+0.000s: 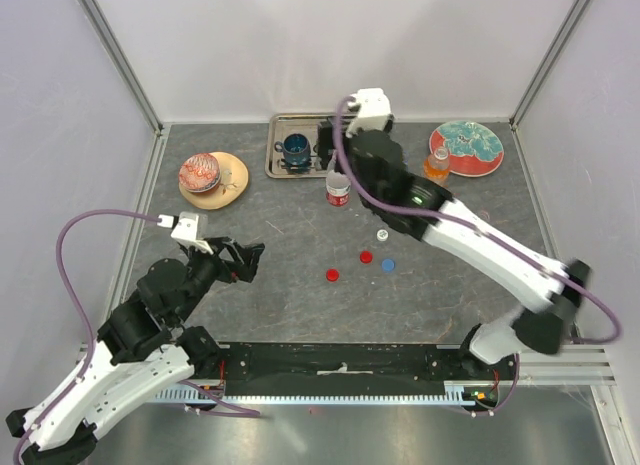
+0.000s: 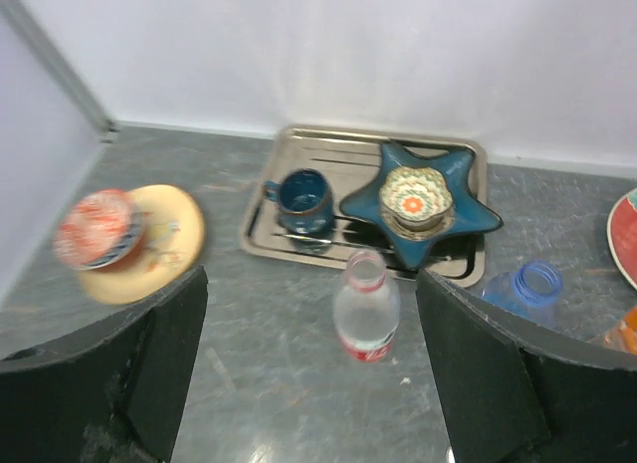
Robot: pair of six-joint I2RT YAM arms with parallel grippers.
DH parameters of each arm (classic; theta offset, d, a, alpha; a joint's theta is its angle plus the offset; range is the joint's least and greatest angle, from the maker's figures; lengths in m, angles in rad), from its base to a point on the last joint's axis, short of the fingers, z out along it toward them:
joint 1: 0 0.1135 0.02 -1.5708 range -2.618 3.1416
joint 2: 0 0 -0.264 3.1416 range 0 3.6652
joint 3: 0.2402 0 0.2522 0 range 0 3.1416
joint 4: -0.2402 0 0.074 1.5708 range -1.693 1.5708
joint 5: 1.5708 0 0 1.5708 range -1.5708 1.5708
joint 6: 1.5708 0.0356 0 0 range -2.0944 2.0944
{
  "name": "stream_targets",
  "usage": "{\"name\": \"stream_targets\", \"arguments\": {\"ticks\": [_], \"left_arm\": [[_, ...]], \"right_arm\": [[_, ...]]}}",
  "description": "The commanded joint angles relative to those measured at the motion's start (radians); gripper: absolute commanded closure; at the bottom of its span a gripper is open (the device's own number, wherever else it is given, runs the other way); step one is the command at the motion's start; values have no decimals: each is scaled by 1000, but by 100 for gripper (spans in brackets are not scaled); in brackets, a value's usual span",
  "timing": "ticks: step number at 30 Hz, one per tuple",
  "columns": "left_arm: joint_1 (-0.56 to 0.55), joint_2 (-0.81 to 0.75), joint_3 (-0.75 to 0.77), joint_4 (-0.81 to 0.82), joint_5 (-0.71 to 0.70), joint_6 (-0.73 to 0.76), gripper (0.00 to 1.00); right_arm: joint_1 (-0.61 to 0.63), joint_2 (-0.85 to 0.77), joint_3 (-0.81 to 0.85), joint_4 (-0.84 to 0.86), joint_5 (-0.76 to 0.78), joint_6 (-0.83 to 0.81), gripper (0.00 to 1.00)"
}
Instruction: Unscrew the bottle caps
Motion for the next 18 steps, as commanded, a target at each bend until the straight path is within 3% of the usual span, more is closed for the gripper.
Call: {"name": "stream_targets", "arguments": {"ticks": [1, 10, 13, 18], "left_arm": [[1, 79, 56, 48, -19, 8, 1], [1, 492, 229, -22, 134, -203, 1], [1, 587, 257, -22, 174, -265, 1], [-1, 598, 225, 21, 178, -253, 1]], "right_arm": [[97, -354, -93, -89, 82, -43, 7], [120, -806, -504, -303, 164, 73, 5], [118, -878, -595, -303, 150, 102, 5], [120, -903, -658, -288, 86, 115, 5]]}}
